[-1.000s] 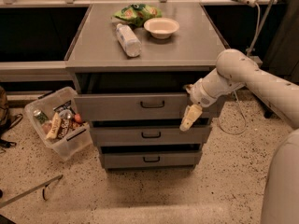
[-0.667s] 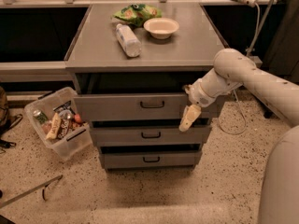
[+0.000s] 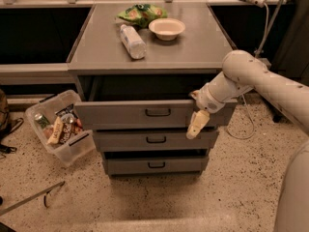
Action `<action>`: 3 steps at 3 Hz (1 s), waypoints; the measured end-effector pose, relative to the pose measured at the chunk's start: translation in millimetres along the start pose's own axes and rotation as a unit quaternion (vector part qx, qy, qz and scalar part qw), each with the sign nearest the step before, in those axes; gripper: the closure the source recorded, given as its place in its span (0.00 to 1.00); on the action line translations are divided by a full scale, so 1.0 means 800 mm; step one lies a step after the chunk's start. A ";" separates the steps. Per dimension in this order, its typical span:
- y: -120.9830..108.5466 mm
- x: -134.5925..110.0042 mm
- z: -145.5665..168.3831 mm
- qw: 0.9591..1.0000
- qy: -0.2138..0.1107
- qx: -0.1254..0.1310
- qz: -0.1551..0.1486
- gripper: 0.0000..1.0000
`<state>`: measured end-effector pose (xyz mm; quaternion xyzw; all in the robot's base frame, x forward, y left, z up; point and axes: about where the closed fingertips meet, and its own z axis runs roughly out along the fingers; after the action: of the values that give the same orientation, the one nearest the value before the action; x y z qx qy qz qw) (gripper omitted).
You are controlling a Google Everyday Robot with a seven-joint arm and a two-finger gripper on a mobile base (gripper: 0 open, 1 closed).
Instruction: Open top drawer
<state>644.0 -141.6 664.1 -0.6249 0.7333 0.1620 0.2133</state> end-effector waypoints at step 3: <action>0.038 0.004 -0.003 1.000 0.003 -0.010 0.001 0.00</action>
Offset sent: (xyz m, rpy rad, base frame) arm -0.1840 -0.0154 -0.0229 0.0315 0.1179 -0.0558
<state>613.4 -140.9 663.7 -0.6266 0.7331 0.1677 0.2044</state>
